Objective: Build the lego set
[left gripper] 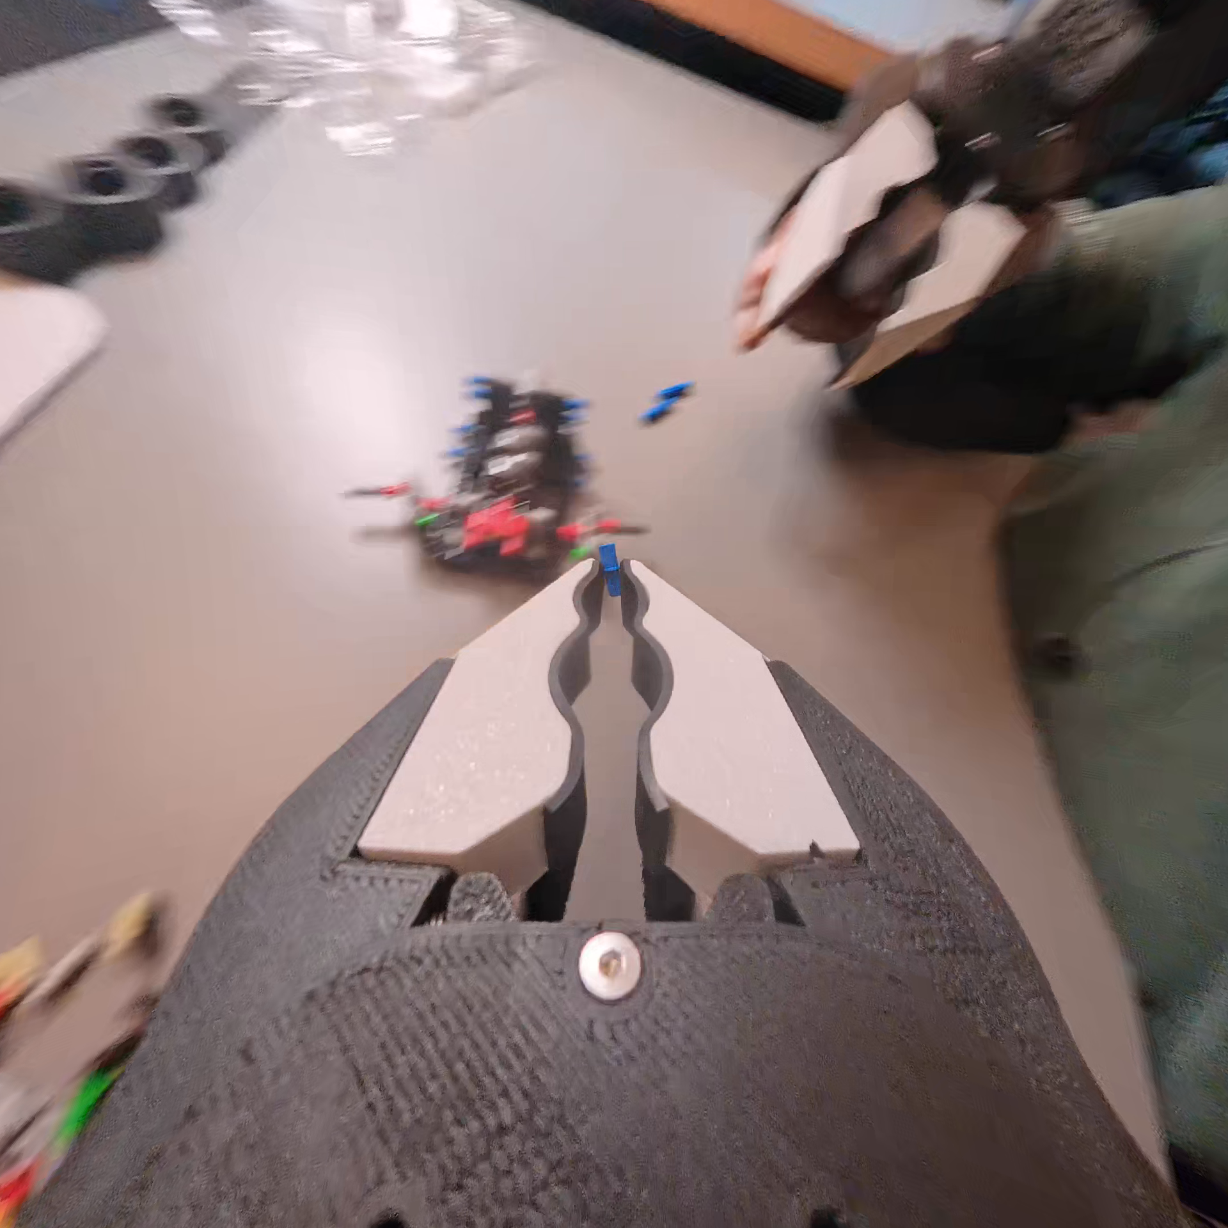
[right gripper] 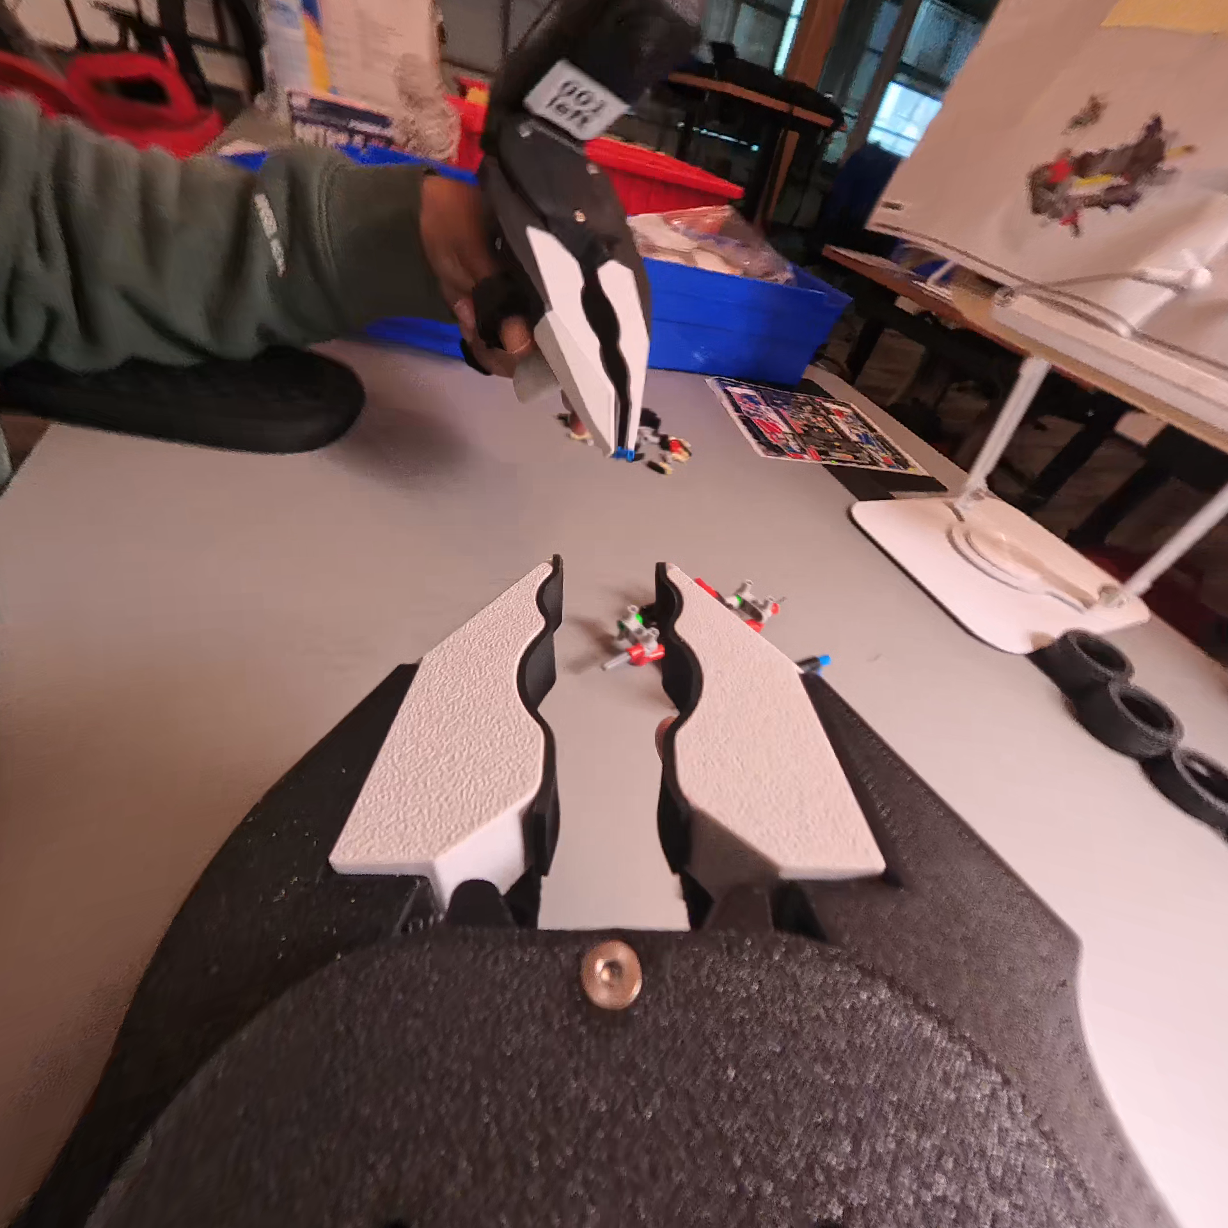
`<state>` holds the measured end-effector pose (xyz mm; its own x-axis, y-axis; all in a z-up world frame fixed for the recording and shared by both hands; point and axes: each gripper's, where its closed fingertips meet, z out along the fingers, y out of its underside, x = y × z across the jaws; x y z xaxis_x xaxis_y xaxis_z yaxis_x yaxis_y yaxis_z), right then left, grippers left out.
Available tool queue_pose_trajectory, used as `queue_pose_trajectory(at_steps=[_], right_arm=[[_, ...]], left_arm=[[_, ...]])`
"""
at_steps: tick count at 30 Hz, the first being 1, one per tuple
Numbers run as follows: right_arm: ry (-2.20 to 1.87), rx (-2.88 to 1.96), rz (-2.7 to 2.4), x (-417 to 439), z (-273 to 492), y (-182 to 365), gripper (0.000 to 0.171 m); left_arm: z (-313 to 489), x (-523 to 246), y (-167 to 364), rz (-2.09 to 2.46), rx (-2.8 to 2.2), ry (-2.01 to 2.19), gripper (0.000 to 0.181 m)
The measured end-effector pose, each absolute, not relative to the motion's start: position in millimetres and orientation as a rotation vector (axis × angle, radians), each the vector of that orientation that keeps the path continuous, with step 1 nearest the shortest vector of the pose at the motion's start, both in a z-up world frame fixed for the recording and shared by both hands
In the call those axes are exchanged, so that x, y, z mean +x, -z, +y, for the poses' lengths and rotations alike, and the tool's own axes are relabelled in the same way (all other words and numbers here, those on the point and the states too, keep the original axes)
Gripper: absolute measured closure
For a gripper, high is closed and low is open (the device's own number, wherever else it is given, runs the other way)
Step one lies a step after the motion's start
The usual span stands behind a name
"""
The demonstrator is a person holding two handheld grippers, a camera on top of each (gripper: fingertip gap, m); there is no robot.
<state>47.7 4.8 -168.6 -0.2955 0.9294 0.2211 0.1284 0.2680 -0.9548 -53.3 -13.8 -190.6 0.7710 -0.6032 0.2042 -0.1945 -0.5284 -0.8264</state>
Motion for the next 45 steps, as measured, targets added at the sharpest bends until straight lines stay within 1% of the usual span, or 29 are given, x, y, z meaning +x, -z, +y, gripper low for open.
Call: queue_pose_trajectory(at_steps=[1,3,6,7,10,16,18,19,21,23,26,29,35,36,38,41,45], right_arm=[[-1.102,-0.944,-1.686,46.0,-4.0,173.0,0.146],[-1.043,-0.843,-1.76,44.3,-21.0,183.4,0.147],[-0.997,-0.727,-1.853,45.6,-40.9,198.0,0.149],[-0.987,-0.706,-1.858,45.6,-44.0,199.1,0.15],[-0.944,-0.672,-1.853,45.7,-44.2,198.6,0.162],[-0.857,-0.64,-1.87,47.4,-41.7,198.1,0.169],[-0.749,-0.751,-1.875,47.8,-13.4,203.4,0.169],[-0.682,-0.85,-1.897,51.4,7.8,212.2,0.169],[-0.527,-1.063,-1.917,65.4,54.3,233.1,0.169],[-0.446,-1.203,-1.936,81.2,81.7,249.5,0.169],[-0.447,-1.326,-1.95,93.0,93.9,261.2,0.169],[-0.457,-1.407,-1.969,99.9,96.6,267.5,0.169],[-0.416,-1.427,-1.982,103.6,100.3,270.8,0.168],[-0.423,-1.425,-1.981,103.4,100.3,270.6,0.167],[-0.468,-1.436,-1.965,103.0,100.2,268.7,0.159],[-0.62,-1.416,-1.858,96.3,99.5,249.4,0.156],[-0.789,-1.349,-1.714,86.6,95.5,218.0,0.157]], left_arm=[[-18.5,-26.0,188.3,0.642,-2.077,0.709,0.179],[-27.0,15.5,189.1,0.718,-2.052,0.864,0.178],[-34.7,48.1,193.2,0.765,-2.042,1.008,0.179],[-36.4,52.4,196.3,0.774,-2.049,1.028,0.179],[-40.7,55.5,200.3,0.776,-2.062,1.05,0.179],[-40.7,53.2,197.7,0.739,-2.062,1.051,0.179],[-29.1,35.2,193.4,0.673,-2.052,0.943,0.171],[-21.5,18.2,190.6,0.628,-2.051,0.85,0.17],[-6.5,-30.4,184.4,0.511,-2.045,0.602,0.168],[0.1,-88.8,180.3,0.387,-2.044,0.345,0.167],[-8.1,-159.6,175.7,0.195,-2.038,0.128,0.164],[-25.8,-203.6,176.4,0.036,-2.036,0.02,0.164],[-63.9,-240.7,200.6,-0.052,-2.156,-0.165,0.163],[-68.9,-243.6,207.2,-0.058,-2.188,-0.176,0.162],[-77.8,-244.9,220.2,-0.057,-2.247,-0.161,0.162],[-85.4,-246.3,231.7,-0.073,-2.289,-0.144,0.167],[-87.9,-243.5,249.6,-0.037,-2.365,-0.163,0.169]])
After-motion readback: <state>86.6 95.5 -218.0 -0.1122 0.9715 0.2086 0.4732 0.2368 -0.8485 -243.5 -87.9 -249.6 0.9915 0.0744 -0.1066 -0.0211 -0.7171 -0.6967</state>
